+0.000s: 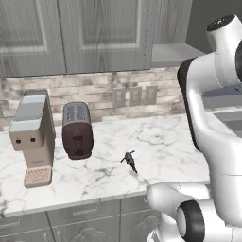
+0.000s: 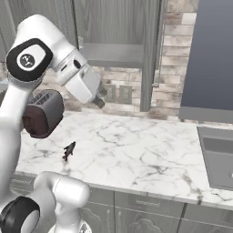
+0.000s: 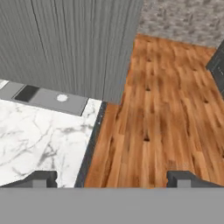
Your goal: Retrieve the tupperware from the cabinet, then place the raw meat into the tupperware to avoid contamination.
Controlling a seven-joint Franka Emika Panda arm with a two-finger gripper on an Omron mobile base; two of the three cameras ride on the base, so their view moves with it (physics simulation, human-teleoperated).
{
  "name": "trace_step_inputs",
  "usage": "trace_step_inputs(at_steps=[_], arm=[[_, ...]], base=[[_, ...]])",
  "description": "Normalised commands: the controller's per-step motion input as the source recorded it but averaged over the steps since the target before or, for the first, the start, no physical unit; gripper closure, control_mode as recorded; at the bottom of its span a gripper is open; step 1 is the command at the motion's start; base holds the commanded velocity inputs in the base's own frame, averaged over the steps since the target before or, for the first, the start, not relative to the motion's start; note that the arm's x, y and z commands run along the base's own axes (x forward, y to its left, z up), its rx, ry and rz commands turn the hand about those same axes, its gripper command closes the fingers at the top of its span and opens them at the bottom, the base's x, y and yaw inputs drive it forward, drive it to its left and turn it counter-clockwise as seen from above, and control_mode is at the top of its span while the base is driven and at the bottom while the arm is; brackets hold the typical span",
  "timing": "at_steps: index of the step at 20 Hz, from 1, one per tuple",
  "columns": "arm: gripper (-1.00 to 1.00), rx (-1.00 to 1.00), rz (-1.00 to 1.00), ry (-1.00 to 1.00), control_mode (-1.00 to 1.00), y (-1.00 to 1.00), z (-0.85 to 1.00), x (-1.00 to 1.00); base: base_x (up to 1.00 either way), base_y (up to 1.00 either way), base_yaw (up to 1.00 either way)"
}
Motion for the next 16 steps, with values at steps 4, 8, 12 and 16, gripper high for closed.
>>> trace_step_inputs(at_steps=[4, 8, 12, 16], arm=[[-1.00, 0.15, 0.13, -0.01, -1.00, 0.35, -0.47, -0.90], [-1.00, 0.12, 0.13, 0.00, -1.00, 0.44, -0.54, -0.88], [-1.00, 0.11, 0.15, -0.01, -1.00, 0.44, -0.53, -0.78], [-1.00, 0.06, 0.18, -0.13, -1.00, 0.36, -0.33, -0.49]], base=[[0.00, 0.00, 0.00], [0.00, 0.00, 0.00], [0.00, 0.00, 0.00], [0.00, 0.00, 0.00]])
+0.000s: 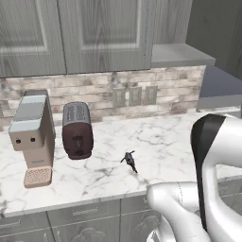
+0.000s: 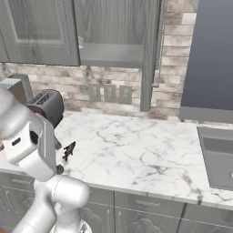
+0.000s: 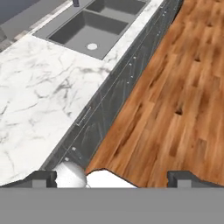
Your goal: Retrieve the tupperware from the cabinet, then place the raw meat into the tupperware to avoid contamination.
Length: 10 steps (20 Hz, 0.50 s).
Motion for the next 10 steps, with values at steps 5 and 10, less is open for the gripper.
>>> trace_step_inputs(at_steps=[5, 10], arm=[[-1.00, 0.04, 0.19, -0.24, -1.00, 0.19, -0.06, -0.17], [-1.00, 0.00, 0.19, -0.30, -1.00, 0.12, 0.00, -0.06]], base=[[0.00, 0.00, 0.00], [0.00, 0.00, 0.00]])
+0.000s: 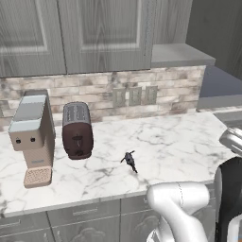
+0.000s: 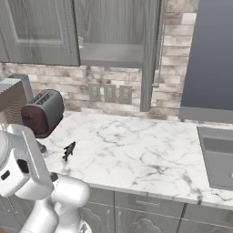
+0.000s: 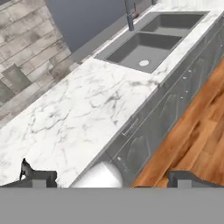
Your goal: Retrieve the tupperware from the cabinet, then place the raw meat into the tupperware to avoid contamination.
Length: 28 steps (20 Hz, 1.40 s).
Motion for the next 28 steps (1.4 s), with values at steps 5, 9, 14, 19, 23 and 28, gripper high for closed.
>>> trace_step_inputs(at_steps=[5, 9, 14, 19, 23, 28], arm=[[-1.00, -0.04, 0.20, -0.33, -1.00, 0.08, 0.00, 0.00], [-1.00, -0.05, 0.18, -0.35, -1.00, 0.04, 0.08, 0.03], [-1.00, -0.05, 0.17, -0.31, -1.00, 0.06, 0.21, 0.09], [-1.00, -0.05, 0.15, -0.29, -1.00, 0.12, 0.16, 0.25], [-1.00, -0.04, 0.11, -0.29, -1.00, 0.20, 0.12, 0.41], [-1.00, -0.05, 0.07, -0.23, -1.00, 0.26, 0.19, 0.44]], base=[[0.00, 0.00, 0.00], [0.00, 0.00, 0.00], [0.00, 0.00, 0.00], [0.00, 0.00, 0.00], [0.00, 0.00, 0.00], [0.00, 0.00, 0.00]])
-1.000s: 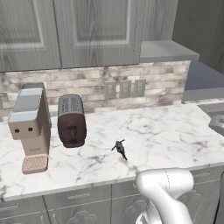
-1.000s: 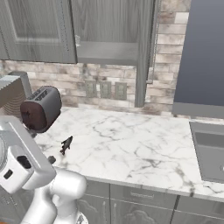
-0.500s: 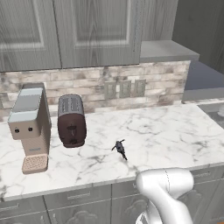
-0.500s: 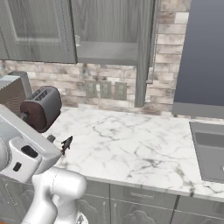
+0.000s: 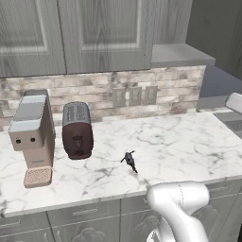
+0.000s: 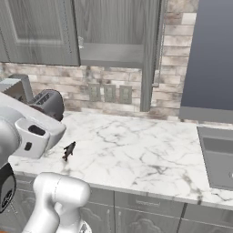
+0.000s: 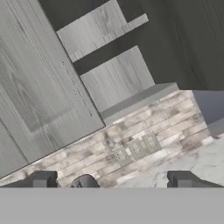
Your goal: Retrieve the tupperware from the cabinet, then place the raw meat into the tupperware to avoid contamination.
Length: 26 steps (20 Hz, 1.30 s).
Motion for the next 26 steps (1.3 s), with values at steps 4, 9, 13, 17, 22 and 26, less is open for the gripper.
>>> trace_step_inputs(at_steps=[4, 9, 13, 17, 22, 26], arm=[[-1.00, -0.09, 0.05, -0.18, -1.00, 0.35, 0.18, 0.47], [-1.00, -0.11, 0.03, -0.17, -1.00, 0.38, 0.25, 0.46], [-1.00, -0.11, 0.00, -0.14, -1.00, 0.40, 0.33, 0.42], [-1.00, -0.06, 0.00, -0.13, -1.00, 0.36, 0.32, 0.45], [-1.00, -0.03, 0.00, -0.15, -1.00, 0.34, 0.32, 0.42], [-1.00, -0.02, 0.00, -0.01, -1.00, 0.10, 0.08, 0.06]], base=[[0.00, 0.00, 0.00], [0.00, 0.00, 0.00], [0.00, 0.00, 0.00], [0.00, 0.00, 0.00], [0.00, 0.00, 0.00], [0.00, 0.00, 0.00]])
